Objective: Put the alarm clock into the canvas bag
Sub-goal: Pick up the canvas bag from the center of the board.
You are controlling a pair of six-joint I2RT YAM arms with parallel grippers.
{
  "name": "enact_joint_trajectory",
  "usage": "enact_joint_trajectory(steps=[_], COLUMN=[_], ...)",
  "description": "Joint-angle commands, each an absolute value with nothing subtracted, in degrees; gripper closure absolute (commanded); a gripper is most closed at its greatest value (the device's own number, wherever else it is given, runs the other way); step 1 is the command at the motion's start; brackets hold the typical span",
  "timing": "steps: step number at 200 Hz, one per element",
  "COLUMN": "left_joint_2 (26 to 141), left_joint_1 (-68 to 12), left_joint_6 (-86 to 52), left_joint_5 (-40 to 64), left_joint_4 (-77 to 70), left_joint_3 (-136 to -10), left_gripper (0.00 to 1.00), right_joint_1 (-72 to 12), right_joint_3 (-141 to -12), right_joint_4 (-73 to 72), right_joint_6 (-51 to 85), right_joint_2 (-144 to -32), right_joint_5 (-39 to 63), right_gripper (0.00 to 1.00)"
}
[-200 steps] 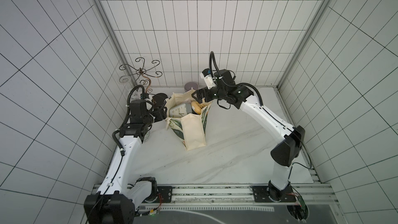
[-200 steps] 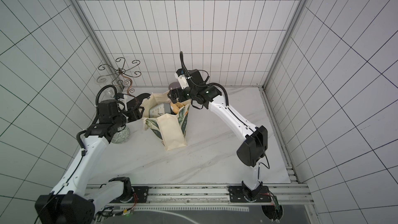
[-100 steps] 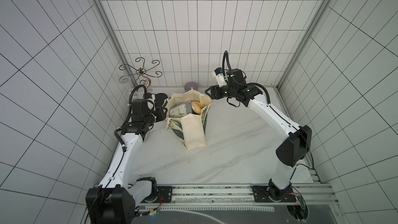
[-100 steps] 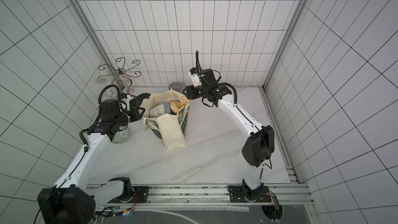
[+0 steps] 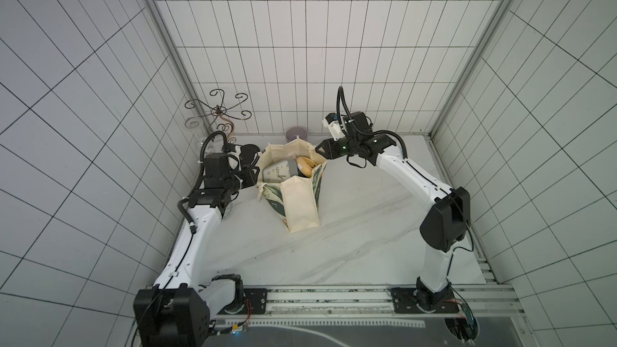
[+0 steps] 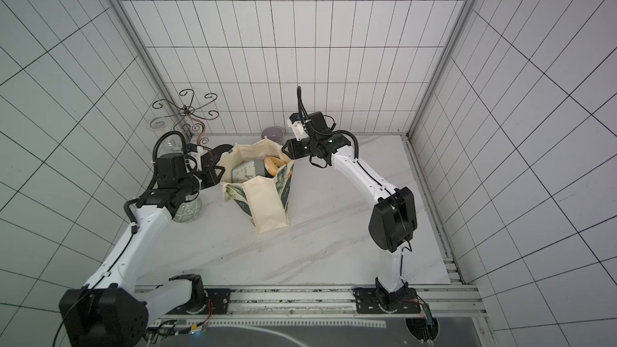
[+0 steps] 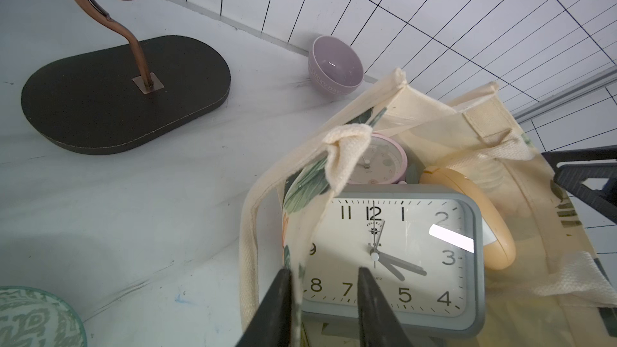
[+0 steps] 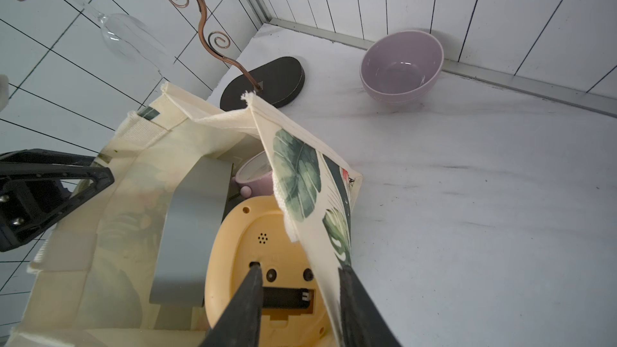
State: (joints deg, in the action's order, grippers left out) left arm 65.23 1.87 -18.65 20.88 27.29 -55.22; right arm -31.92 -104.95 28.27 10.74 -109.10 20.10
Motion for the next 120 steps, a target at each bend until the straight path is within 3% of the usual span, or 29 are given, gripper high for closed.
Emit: enact_joint_trajectory(steps=[1, 16, 28, 49, 86, 120], left_joint_2=[65.66, 65.58, 65.71, 65.83, 66.77, 70.33], left_joint_1=[1.15, 1.14, 1.14, 0.82, -5.87, -16.16], left_joint_6=[-19.01, -19.09, -19.05, -19.49, -21.60, -26.45], left_joint_5=[22.32, 22.28, 22.31, 22.27, 17.85, 11.80], left_joint_4=[26.28, 26.18, 26.19, 26.06, 24.57, 18.11], left_joint_3=[-55.99, -55.91, -55.99, -56.31, -60.35, -66.89], left_gripper=[0.67, 0.67, 0.67, 0.74, 1.00, 1.00], right_joint_1=[-32.36, -32.40, -32.41, -32.34, -30.94, -25.57], right_joint_3=[-105.84, -107.25, -108.61, -109.42, -109.61, -106.34], right_joint_4=[31.08, 32.12, 33.30, 33.62, 33.22, 32.46], right_joint_6=[8.42, 7.50, 6.88, 6.80, 6.94, 7.80], right_joint_2=[-111.18, -112.32, -113.25, -113.09, -108.67, -103.31], right_joint_5=[18.65, 18.20, 18.36, 18.23, 14.15, 12.96], right_gripper=[0.60, 0.60, 0.66, 1.00, 1.00, 1.00])
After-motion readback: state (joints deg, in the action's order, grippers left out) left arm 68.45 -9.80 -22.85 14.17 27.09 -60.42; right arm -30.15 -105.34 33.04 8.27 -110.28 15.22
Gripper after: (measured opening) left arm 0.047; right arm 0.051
